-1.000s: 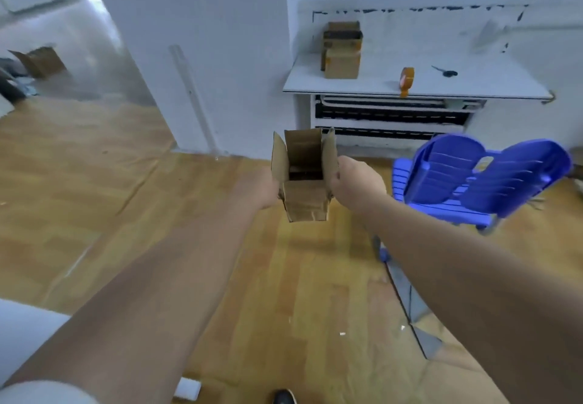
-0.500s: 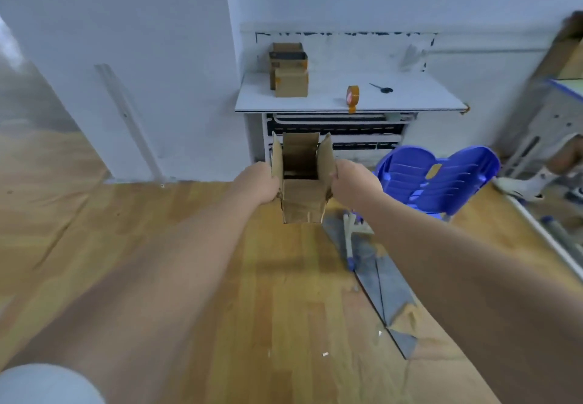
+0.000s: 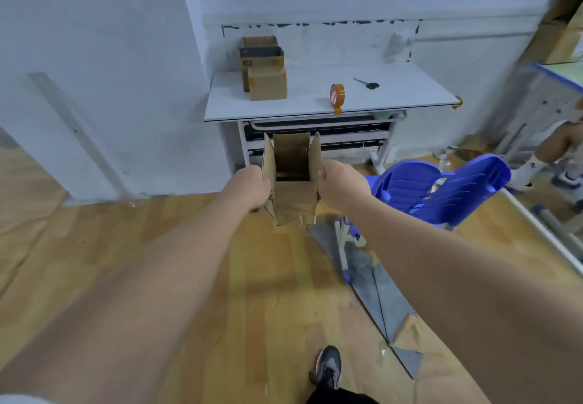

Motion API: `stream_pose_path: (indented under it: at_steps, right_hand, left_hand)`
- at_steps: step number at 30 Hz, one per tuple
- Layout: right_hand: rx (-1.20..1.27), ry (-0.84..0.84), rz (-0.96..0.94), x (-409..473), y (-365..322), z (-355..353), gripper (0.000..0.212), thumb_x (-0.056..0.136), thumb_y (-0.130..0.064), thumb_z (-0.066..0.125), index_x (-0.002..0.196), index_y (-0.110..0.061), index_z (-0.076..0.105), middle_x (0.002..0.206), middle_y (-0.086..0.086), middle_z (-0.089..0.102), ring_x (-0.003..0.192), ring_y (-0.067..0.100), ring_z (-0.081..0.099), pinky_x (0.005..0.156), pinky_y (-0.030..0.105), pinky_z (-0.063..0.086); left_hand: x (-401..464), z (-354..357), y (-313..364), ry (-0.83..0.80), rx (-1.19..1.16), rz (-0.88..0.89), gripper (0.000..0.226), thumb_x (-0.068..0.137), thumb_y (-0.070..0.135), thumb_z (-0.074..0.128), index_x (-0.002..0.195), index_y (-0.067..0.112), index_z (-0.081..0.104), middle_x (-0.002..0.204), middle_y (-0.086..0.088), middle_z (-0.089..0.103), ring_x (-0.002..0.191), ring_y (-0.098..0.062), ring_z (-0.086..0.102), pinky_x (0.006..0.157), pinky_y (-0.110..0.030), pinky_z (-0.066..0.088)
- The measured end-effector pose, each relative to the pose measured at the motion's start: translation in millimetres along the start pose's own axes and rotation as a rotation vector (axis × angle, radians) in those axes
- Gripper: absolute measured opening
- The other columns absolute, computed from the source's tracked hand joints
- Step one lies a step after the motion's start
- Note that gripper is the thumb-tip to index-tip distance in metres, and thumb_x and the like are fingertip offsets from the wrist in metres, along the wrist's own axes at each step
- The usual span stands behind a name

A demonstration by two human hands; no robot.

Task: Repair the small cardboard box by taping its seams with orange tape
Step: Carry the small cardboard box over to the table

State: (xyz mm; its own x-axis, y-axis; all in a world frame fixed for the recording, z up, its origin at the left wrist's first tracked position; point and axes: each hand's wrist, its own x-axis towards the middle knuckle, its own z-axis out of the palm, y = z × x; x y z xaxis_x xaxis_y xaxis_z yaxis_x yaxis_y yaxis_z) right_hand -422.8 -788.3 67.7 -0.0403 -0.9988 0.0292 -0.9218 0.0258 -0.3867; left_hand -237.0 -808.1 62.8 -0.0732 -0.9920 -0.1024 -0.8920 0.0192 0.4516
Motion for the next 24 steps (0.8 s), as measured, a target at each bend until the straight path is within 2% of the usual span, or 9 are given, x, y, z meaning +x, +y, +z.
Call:
stream_pose_path:
  at_steps: [2,4,8,10,13,16,19,21,24]
  right_hand:
    - [0.017,-0.019,0.002,38.6,10.1,0.9,0.017,0.094,-0.013,0.037,0.088,-0.015,0.052,0.077,0.003,0.059,0.074,0.027,0.059,0.057,0.032,0.046]
    - [0.040,-0.032,0.013,77.1,18.8,-2.1,0.018,0.094,-0.013,0.037,0.080,-0.017,0.048,0.073,0.002,0.055,0.073,0.027,0.058,0.054,0.030,0.040]
    - [0.064,-0.044,0.000,144.7,29.8,-12.2,0.023,0.094,-0.013,0.038,0.072,-0.019,0.042,0.073,0.002,0.053,0.075,0.028,0.057,0.059,0.031,0.041]
    - [0.076,-0.045,-0.005,172.5,32.9,-13.9,0.020,0.095,-0.013,0.038,0.078,-0.018,0.048,0.077,0.004,0.058,0.076,0.027,0.059,0.059,0.031,0.044]
    - [0.094,-0.037,-0.007,209.9,34.9,-12.6,0.018,0.096,-0.017,0.036,0.092,-0.017,0.053,0.081,0.004,0.061,0.075,0.024,0.061,0.057,0.030,0.045]
    - [0.083,0.000,-0.006,262.7,39.1,-8.9,0.017,0.099,-0.021,0.036,0.097,-0.018,0.053,0.083,0.003,0.060,0.074,0.022,0.059,0.054,0.028,0.040]
    - [0.096,0.007,0.003,315.8,43.7,-0.2,0.024,0.100,-0.024,0.037,0.112,-0.015,0.056,0.092,0.004,0.064,0.079,0.022,0.060,0.060,0.030,0.045]
    - [0.081,-0.018,0.024,352.2,45.4,8.3,0.028,0.101,-0.022,0.039,0.124,-0.014,0.051,0.102,0.006,0.065,0.086,0.024,0.061,0.064,0.030,0.045]
    - [0.035,-0.034,0.055,406.9,46.7,19.1,0.027,0.099,-0.016,0.042,0.126,-0.013,0.048,0.107,0.009,0.066,0.084,0.025,0.059,0.062,0.030,0.042]
  left_hand:
    - [32.9,0.9,8.1,0.007,0.028,-0.007,0.031,0.095,0.014,0.036,0.064,0.013,0.038,0.069,-0.008,0.049,0.060,-0.020,0.047,0.049,-0.030,0.032]
    - [67.0,-0.8,16.8,0.008,0.052,-0.029,0.032,0.094,0.011,0.036,0.062,0.013,0.035,0.067,-0.006,0.044,0.057,-0.018,0.040,0.048,-0.030,0.028]
    - [130.4,-5.1,29.1,-0.001,0.033,-0.057,0.028,0.093,0.010,0.035,0.064,0.012,0.036,0.076,-0.011,0.053,0.066,-0.023,0.047,0.050,-0.029,0.030]
    - [156.8,-7.5,34.5,-0.006,0.021,-0.065,0.029,0.093,0.010,0.035,0.065,0.012,0.036,0.078,-0.014,0.057,0.071,-0.026,0.056,0.052,-0.030,0.033]
    - [195.0,-11.7,41.5,-0.013,-0.006,-0.076,0.029,0.094,0.010,0.033,0.065,0.011,0.040,0.089,-0.020,0.065,0.087,-0.031,0.065,0.056,-0.030,0.038]
    - [246.3,-16.8,47.5,-0.019,-0.003,-0.076,0.031,0.096,0.011,0.033,0.065,0.011,0.039,0.071,-0.011,0.052,0.071,-0.025,0.056,0.051,-0.027,0.032]
    - [299.1,-15.0,46.1,-0.022,-0.016,-0.056,0.030,0.096,0.015,0.034,0.067,0.012,0.037,0.059,-0.004,0.041,0.054,-0.017,0.041,0.048,-0.028,0.027]
    - [337.4,-11.3,40.2,-0.013,-0.034,-0.042,0.031,0.097,0.023,0.036,0.071,0.011,0.046,0.062,-0.005,0.049,0.056,-0.018,0.047,0.049,-0.028,0.033]
    - [399.3,-7.5,31.6,-0.006,-0.072,-0.023,0.034,0.096,0.035,0.037,0.087,0.011,0.058,0.080,-0.006,0.065,0.074,-0.021,0.061,0.063,-0.034,0.046]
